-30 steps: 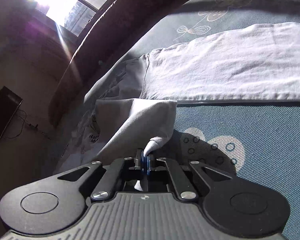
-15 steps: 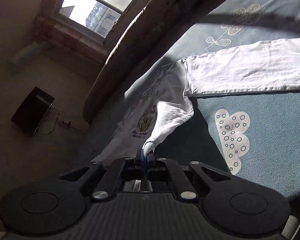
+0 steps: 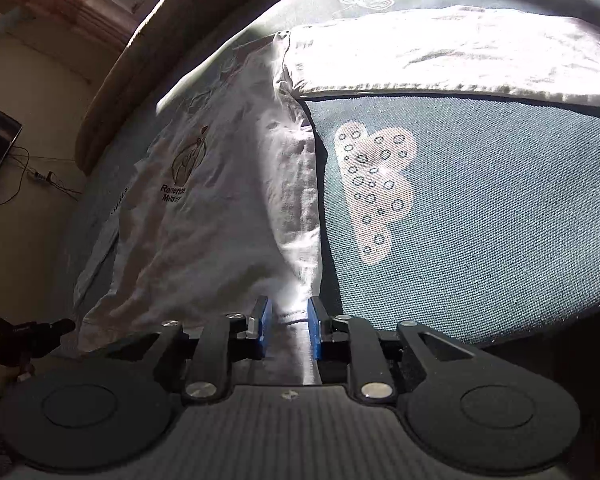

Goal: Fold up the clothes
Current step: 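Fold the held fabric over the shirt and open both grippers, then slide the left gripper under the 'OH,YES!' sleeve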

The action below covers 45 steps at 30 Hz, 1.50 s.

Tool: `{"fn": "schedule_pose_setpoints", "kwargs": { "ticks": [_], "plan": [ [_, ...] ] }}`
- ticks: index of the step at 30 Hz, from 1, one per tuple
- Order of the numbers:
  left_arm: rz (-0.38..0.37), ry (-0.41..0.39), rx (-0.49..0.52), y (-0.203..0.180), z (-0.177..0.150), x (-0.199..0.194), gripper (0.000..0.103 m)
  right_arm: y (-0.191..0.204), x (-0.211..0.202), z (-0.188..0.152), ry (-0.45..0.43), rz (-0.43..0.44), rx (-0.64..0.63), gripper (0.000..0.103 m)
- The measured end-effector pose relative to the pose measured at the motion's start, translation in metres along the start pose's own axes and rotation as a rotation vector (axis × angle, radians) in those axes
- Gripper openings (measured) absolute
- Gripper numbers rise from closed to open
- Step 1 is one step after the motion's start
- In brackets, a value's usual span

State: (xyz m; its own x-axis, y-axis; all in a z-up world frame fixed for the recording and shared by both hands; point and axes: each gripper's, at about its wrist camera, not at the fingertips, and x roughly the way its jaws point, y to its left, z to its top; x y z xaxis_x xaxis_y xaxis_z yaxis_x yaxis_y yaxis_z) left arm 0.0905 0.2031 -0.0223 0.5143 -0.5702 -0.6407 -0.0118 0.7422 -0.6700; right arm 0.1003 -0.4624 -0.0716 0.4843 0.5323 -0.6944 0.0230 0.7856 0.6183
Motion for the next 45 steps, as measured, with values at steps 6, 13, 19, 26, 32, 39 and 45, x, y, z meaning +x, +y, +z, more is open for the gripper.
{"fn": "schedule_pose_setpoints", "kwargs": {
  "ticks": [6,13,19,26,32,39,45],
  "plan": [
    [-0.055,-0.068,-0.009,-0.014,0.062,0.025,0.043,0.013,0.001,0.043,-0.090,0.059,-0.010,0.053],
    [-0.069,-0.041,-0.266,0.025,0.098,0.135,0.044,0.007,0.057,0.094,-0.138,0.184,0.117,0.064],
    [-0.129,-0.090,-0.478,0.065,0.097,0.184,0.045,-0.017,0.106,0.111,-0.100,0.154,0.203,0.069],
    [-0.153,-0.170,-0.468,0.059,0.118,0.208,0.049,-0.031,0.132,0.120,-0.107,0.184,0.251,0.075],
    [-0.188,-0.222,-0.456,0.050,0.125,0.223,0.053,-0.036,0.142,0.130,-0.199,0.233,0.314,0.076],
    [-0.236,-0.281,-0.471,0.050,0.128,0.224,0.062,-0.027,0.158,0.146,-0.340,0.240,0.328,0.081],
    [-0.160,-0.368,-0.448,0.066,0.147,0.204,0.061,-0.027,0.141,0.164,-0.490,0.065,0.238,0.081]
  ]
}}
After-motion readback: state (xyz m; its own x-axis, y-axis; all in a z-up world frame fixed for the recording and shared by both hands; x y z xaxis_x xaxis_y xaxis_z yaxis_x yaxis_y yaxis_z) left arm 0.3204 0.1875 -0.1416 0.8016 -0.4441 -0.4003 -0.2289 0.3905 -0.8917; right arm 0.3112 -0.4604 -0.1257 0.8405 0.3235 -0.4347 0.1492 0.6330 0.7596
